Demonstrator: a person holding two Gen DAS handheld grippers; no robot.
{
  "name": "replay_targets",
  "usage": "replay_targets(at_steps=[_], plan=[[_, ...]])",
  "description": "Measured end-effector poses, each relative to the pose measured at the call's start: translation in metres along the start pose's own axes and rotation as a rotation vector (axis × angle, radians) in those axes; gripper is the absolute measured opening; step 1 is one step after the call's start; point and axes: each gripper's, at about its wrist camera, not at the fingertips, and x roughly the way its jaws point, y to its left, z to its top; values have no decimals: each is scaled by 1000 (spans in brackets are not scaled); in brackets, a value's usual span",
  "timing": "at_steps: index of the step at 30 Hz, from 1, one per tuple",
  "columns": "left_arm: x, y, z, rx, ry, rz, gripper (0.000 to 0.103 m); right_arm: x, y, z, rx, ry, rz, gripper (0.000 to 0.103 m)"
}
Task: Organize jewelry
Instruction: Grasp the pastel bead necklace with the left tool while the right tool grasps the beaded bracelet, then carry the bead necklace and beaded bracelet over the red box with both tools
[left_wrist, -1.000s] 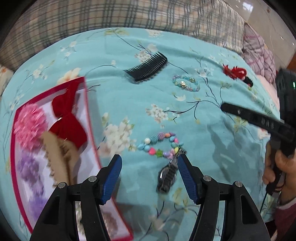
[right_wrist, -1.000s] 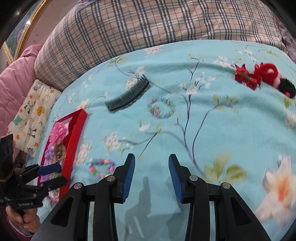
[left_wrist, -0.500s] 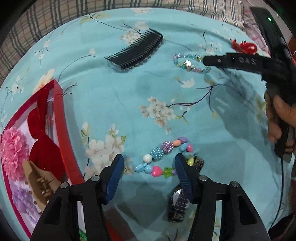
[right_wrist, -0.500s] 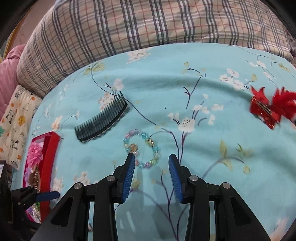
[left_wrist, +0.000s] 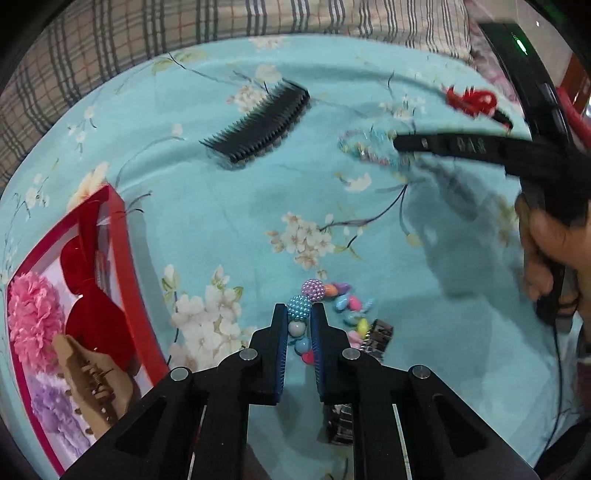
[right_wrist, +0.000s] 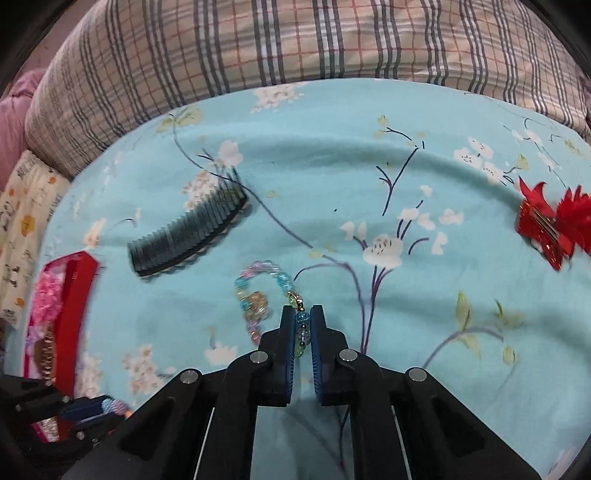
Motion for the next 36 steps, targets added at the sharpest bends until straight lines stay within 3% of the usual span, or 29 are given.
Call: replay_targets(at_steps=[6, 13, 36], plan=[[-32, 10, -7, -79, -72, -61, 11, -37, 5, -11, 12, -42, 68, 7], [-77, 23, -33, -136, -123, -73, 11, -78, 15, -25, 13, -87, 112, 7], [-164, 68, -108, -315, -225, -84, 11, -130, 52, -65, -26, -99, 173, 7]])
